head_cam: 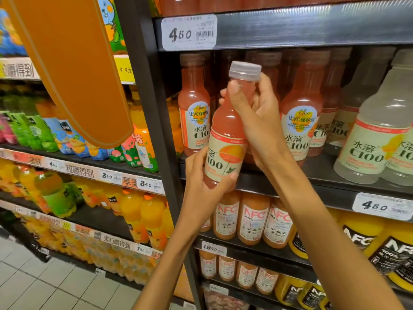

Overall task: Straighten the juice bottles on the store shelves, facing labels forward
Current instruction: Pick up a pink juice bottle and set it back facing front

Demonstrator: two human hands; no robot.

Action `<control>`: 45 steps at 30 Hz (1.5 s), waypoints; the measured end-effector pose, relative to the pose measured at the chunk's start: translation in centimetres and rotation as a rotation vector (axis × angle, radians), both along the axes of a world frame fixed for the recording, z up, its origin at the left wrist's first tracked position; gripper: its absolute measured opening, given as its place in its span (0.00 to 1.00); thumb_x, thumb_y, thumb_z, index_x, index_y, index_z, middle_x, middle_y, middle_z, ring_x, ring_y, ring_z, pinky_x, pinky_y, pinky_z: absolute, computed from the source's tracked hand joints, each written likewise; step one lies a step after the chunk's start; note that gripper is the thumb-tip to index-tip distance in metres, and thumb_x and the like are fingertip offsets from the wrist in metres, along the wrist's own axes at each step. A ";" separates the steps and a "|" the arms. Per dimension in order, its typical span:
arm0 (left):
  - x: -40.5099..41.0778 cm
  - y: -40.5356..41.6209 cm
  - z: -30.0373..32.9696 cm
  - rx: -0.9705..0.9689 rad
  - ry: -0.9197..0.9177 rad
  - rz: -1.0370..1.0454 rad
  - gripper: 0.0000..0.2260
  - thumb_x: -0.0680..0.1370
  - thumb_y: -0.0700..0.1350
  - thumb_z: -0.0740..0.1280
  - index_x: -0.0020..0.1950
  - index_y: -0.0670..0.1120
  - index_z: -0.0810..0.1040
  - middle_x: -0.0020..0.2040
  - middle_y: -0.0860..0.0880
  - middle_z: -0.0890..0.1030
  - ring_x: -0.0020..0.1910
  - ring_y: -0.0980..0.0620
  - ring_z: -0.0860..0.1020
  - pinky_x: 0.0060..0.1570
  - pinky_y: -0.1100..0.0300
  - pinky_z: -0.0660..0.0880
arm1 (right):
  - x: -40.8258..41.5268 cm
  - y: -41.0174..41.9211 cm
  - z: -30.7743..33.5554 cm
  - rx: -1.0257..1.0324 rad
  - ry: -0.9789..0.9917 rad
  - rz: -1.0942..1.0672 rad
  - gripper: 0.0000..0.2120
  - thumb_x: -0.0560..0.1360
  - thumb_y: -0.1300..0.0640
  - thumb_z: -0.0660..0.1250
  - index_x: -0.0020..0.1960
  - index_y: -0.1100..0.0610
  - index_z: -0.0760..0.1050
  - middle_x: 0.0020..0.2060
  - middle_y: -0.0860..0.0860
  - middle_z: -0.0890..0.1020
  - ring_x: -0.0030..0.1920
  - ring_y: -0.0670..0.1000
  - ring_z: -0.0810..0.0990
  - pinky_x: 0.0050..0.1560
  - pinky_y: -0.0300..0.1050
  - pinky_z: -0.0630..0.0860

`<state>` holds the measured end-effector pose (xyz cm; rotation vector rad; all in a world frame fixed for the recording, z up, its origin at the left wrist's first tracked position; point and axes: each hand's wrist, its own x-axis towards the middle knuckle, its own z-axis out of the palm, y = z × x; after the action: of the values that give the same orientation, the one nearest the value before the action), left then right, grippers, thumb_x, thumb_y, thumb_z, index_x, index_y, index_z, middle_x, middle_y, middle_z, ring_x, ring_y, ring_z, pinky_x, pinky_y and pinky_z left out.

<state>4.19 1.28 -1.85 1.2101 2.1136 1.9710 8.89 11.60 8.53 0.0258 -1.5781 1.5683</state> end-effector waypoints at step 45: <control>-1.1 6.8 1.2 -0.062 0.225 0.586 0.31 0.68 0.48 0.76 0.67 0.41 0.69 0.58 0.41 0.71 0.53 0.45 0.77 0.40 0.55 0.75 | -0.2 3.4 -1.5 0.864 -0.066 -1.120 0.10 0.74 0.61 0.70 0.53 0.65 0.78 0.49 0.61 0.79 0.49 0.58 0.76 0.47 0.40 0.68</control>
<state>3.12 8.10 -0.67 0.9041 2.8852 2.0019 8.65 14.95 7.00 -0.3718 -1.7183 0.0008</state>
